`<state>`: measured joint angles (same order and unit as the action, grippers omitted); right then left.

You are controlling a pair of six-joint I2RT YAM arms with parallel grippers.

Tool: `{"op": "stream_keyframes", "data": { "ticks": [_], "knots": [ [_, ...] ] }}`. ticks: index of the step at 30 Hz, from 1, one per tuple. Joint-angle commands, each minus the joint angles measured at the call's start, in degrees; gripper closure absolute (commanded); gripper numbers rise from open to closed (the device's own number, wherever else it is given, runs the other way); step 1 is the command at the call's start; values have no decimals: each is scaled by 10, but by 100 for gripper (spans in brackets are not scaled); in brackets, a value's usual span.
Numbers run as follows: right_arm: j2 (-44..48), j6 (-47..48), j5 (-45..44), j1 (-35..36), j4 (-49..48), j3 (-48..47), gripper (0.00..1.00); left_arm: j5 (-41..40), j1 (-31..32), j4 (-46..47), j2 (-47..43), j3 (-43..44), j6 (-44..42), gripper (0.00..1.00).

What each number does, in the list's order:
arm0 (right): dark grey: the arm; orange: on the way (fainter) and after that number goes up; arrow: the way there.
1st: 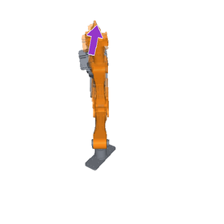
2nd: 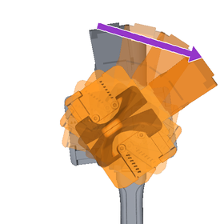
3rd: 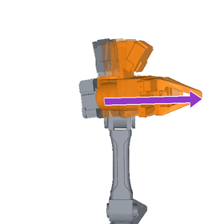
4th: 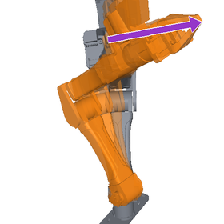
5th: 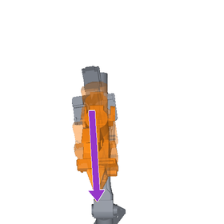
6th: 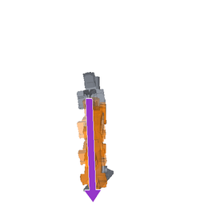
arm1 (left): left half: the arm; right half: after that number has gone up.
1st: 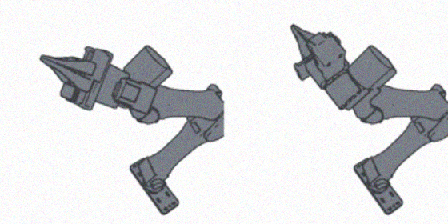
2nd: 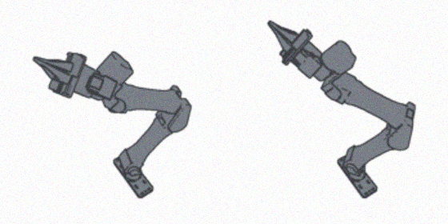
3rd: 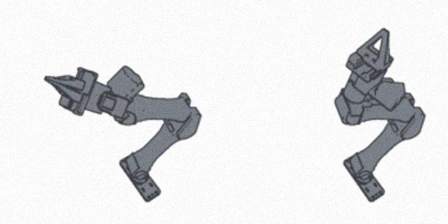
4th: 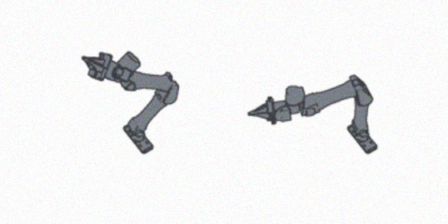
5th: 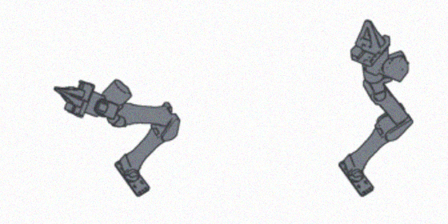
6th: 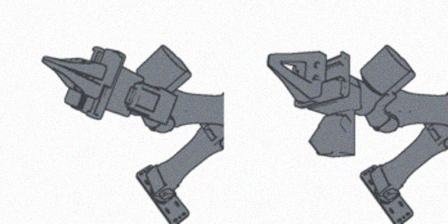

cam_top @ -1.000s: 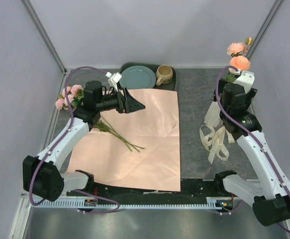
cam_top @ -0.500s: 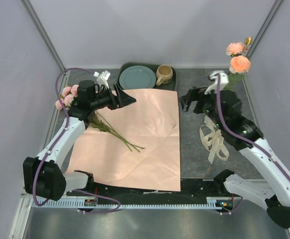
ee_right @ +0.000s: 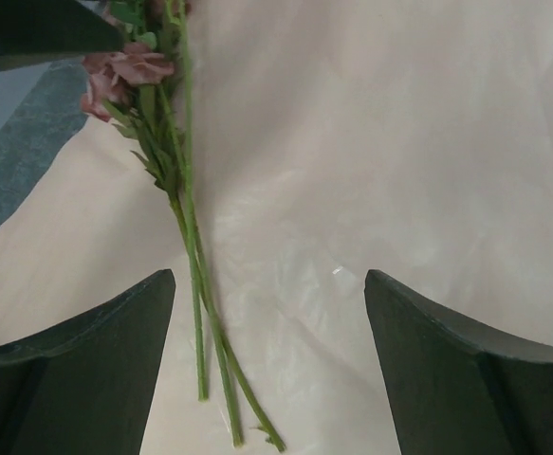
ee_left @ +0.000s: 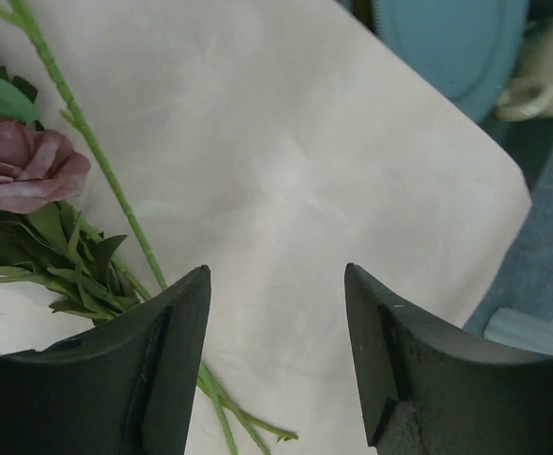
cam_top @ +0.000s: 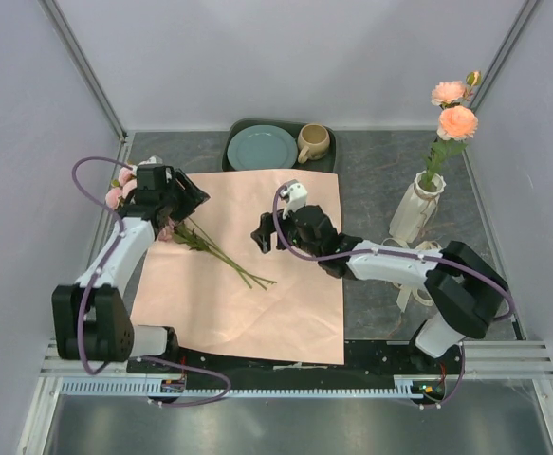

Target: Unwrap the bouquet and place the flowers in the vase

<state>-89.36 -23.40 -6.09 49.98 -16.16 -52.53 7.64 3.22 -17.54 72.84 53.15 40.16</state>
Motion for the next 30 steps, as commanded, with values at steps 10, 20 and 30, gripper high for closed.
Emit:
{"op": "stream_keyframes", "data": {
  "ticks": [10,20,30],
  "knots": [
    [-71,14,-16,44,-301,95,11,-67,-18,-46,178,50,81,37],
    [-79,16,-12,44,-311,96,11,-65,-31,-48,236,81,65,44],
    [-91,16,-12,45,-312,91,10,-34,-31,-36,274,86,66,59]
  ]
}}
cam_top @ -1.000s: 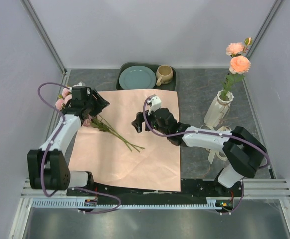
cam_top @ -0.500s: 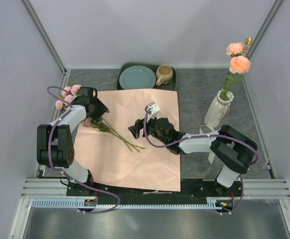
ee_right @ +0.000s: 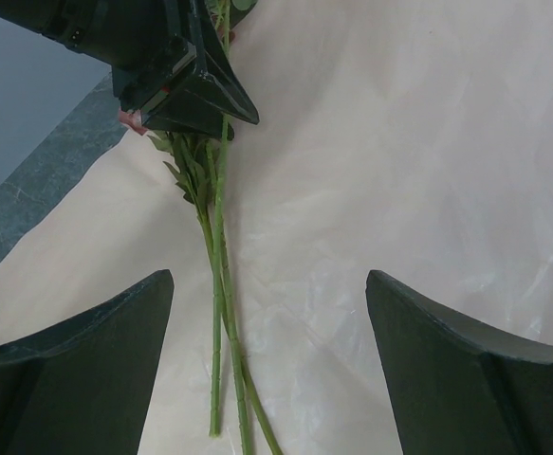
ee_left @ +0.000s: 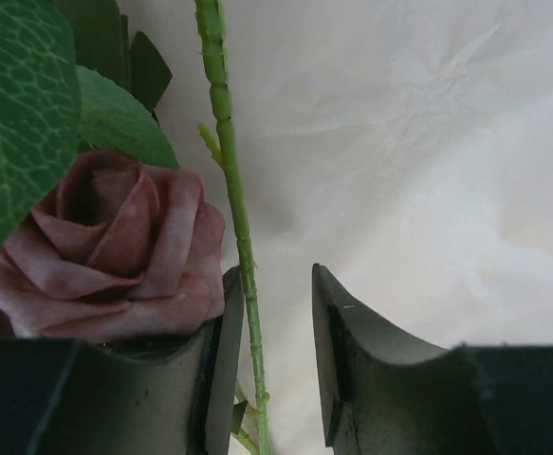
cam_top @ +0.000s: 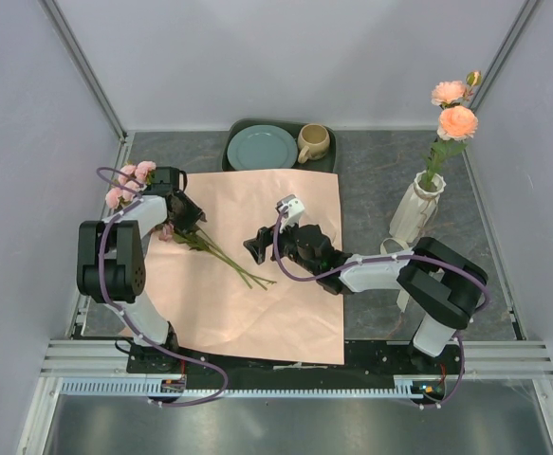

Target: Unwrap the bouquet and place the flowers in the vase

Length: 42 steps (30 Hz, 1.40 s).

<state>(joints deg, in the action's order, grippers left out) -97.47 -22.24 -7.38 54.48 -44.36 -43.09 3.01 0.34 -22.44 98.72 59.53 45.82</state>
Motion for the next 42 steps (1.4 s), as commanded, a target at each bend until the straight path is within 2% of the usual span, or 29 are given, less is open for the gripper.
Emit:
{"op": "stream_keyframes", "data": {
  "ticks": [1,5,7,8,10,15,18,21,24,26,27,30,37,40,42],
  "knots": [
    [-11,4,2,0,-30,-4,10,13,-3,13,17,23,9,60],
    [-14,4,2,-2,-22,-9,10,18,-3,14,13,24,7,66],
    [-14,4,-1,-2,-20,-9,10,24,-3,14,8,25,3,76],
    [-12,4,-4,-1,-18,-9,9,28,-3,14,0,26,2,86],
    [-11,7,-7,-1,-13,-8,10,36,-3,21,-12,24,1,98],
    [9,19,-25,-2,9,-6,9,74,-3,58,-84,10,-17,98],
    [27,26,-39,-1,65,-29,9,128,-3,104,-122,-9,-29,98],
    [54,21,-47,-2,157,-71,8,207,-3,181,-175,-38,-37,98],
    [87,6,-41,-1,289,-117,4,286,6,265,-215,-55,-38,98],
    [115,-3,-33,-2,337,-146,2,352,16,309,-233,-59,-36,98],
    [126,-11,-29,-2,376,-153,2,371,19,353,-237,-66,-32,98],
    [174,-30,-27,-3,429,-174,2,423,43,409,-256,-74,-26,98],
    [261,-50,-37,-8,575,-254,2,469,141,435,-313,-78,-87,98],
    [289,-51,-49,-8,621,-296,7,477,179,431,-336,-82,-111,98],
    [306,-52,-55,-8,644,-313,14,481,198,422,-346,-83,-122,98]
  ]
}}
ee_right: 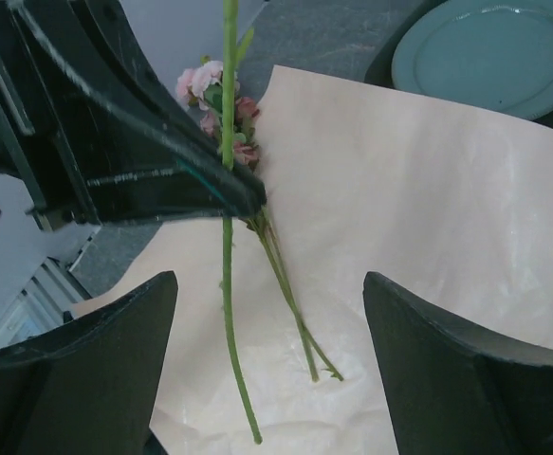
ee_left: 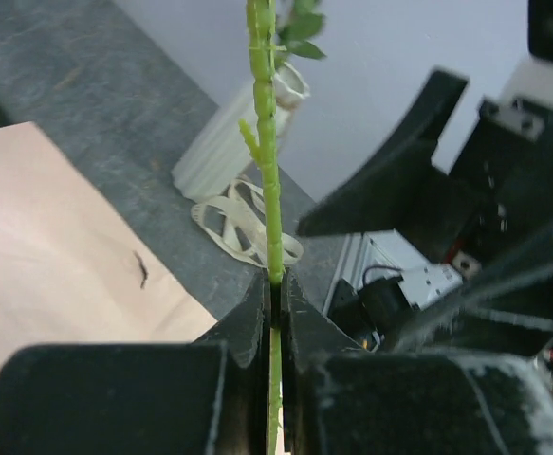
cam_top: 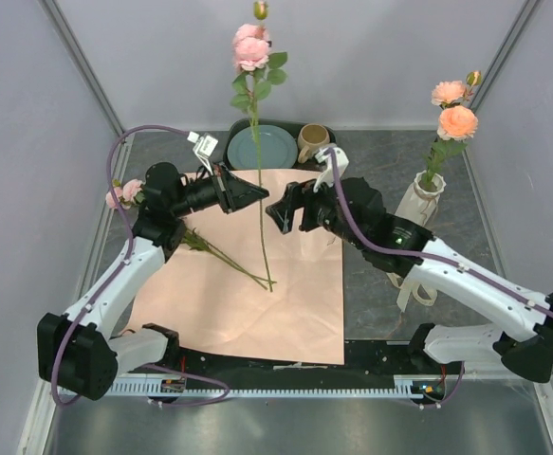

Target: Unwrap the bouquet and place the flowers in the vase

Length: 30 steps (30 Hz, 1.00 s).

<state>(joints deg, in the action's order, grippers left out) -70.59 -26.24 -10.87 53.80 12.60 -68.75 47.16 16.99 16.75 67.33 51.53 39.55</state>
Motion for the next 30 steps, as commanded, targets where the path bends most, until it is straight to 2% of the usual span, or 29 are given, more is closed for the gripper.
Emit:
{"op": "stream_keyframes", "data": {
  "ticks": [1,6,12,16,21,30],
  "knots": [
    [41,-14,-20,-1,80,-73,18,39,50,24,-35,-2,-77,98],
    [24,-6,-16,-1,158,-175,33,39,91,-1,-38,4,-102,98],
    [-12,-2,2,0,231,-262,36,37,128,-35,-38,16,-134,98],
    [-19,-9,-10,0,246,-270,38,30,146,-53,-42,20,-153,98],
    [-39,-12,2,-1,265,-279,51,26,162,-66,-39,24,-163,98],
    [-27,-14,-42,-1,289,-237,48,19,174,-85,-38,31,-180,98]
  ]
}}
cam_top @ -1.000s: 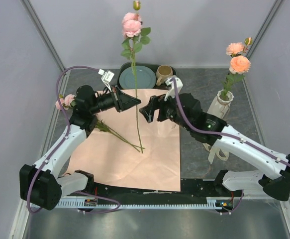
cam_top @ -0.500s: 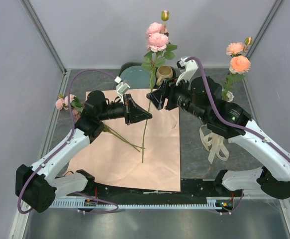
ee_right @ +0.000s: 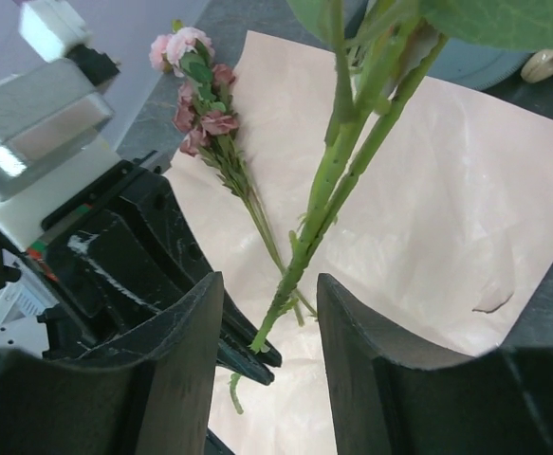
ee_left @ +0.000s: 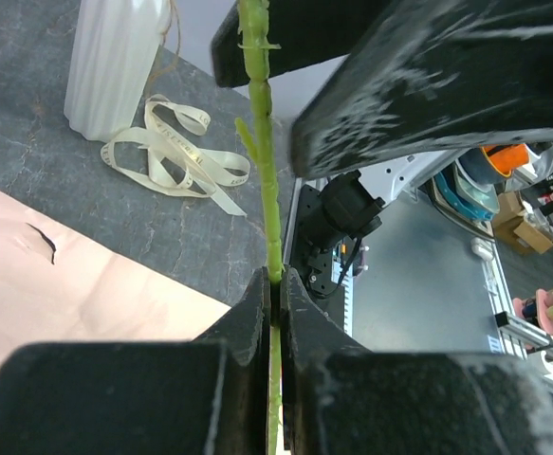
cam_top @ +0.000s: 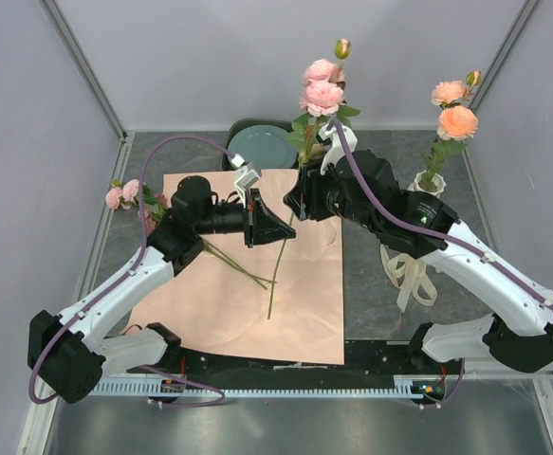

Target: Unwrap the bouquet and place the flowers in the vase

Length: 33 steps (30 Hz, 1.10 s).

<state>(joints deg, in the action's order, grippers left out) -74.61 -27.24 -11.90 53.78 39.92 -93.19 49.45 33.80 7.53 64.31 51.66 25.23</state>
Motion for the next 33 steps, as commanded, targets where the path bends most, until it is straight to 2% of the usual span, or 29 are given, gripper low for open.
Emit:
{"op": "stream_keyframes", "data": {
  "ticks": [1,3,9,10,15,17,19,20,21,24,25,27,33],
  "knots": [
    [14,-4,-36,0,17,7,48,-2,7,6,-9,29,-37,98],
    [15,-4,-44,-1,16,7,48,2,7,6,-6,29,-37,98],
    [13,-3,-51,0,-5,13,56,11,14,6,-2,32,-38,98],
    [12,-3,-49,-1,-7,14,60,10,15,6,-3,31,-39,98],
    [17,-6,-40,0,-34,36,65,9,20,5,-2,32,-41,98],
    [19,-5,-39,-1,-43,45,78,7,21,-1,-1,32,-42,98],
    [29,-3,-50,0,-48,50,100,-1,21,-13,-2,37,-43,98],
    [35,-1,-59,-1,-53,58,100,-6,21,-20,-2,41,-50,95],
    [50,3,-86,0,-54,62,100,-17,21,-32,-3,43,-55,71],
    [91,24,-149,-1,-56,77,100,-53,21,-65,-12,54,-69,35],
    [104,31,-197,0,-56,79,100,-61,21,-69,-21,55,-73,31],
    [142,59,-239,0,-54,83,100,-84,20,-72,-30,50,-80,24],
    [192,175,-433,-1,-24,17,100,-125,20,-72,-41,47,-82,25]
  ]
}}
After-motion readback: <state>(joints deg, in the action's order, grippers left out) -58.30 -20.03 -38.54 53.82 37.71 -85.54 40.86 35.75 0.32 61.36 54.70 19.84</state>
